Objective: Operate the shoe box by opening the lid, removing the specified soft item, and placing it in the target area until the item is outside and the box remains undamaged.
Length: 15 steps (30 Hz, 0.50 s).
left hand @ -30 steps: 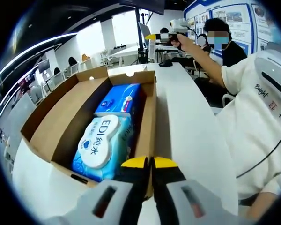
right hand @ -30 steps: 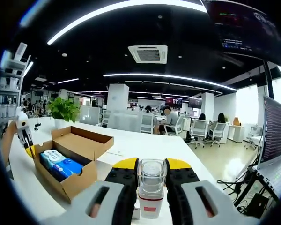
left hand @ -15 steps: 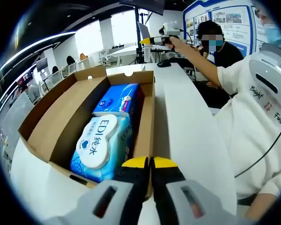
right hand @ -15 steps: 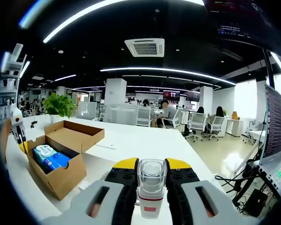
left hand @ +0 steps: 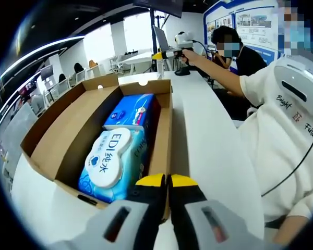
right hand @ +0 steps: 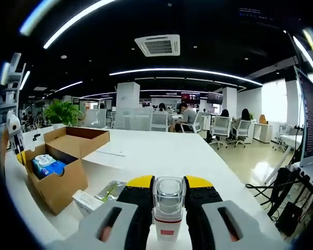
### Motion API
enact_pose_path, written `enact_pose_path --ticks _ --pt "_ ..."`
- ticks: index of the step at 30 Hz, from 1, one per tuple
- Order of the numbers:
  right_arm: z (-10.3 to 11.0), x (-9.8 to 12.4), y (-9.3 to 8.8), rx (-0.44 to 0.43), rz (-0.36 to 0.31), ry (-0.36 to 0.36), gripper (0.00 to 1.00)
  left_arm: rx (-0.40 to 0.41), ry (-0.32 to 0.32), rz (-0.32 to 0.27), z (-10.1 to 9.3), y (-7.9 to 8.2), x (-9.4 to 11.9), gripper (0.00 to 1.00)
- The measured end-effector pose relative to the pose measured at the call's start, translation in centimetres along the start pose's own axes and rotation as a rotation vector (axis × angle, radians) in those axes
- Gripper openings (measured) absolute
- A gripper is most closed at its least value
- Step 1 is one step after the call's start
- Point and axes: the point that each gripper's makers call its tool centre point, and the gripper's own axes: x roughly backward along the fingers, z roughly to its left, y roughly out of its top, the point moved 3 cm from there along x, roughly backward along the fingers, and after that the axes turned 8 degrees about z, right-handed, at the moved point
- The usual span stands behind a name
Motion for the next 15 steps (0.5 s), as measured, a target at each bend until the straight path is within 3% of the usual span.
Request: enact_pose_path --ticks 4,7,9,15 --pt "-0.5 0.0 -0.2 0.011 0.005 -0.016 0.21 -0.001 -0.001 -0.002 0.0 0.0 0.0 0.02" --pt "0.1 -0.4 -0.2 -0.003 -0.024 0.047 0.21 -0.002 0.004 -0.003 0.0 0.0 0.0 0.02" --pt "-0.2 -1.0 -0.8 0.000 0.009 0.038 0.21 -0.002 0.004 -0.005 0.0 0.0 0.0 0.02" --pt "-0.6 -1.3 -1.0 0.014 0.001 0.034 0.21 0.001 0.012 -0.010 0.0 0.1 0.0 0.03"
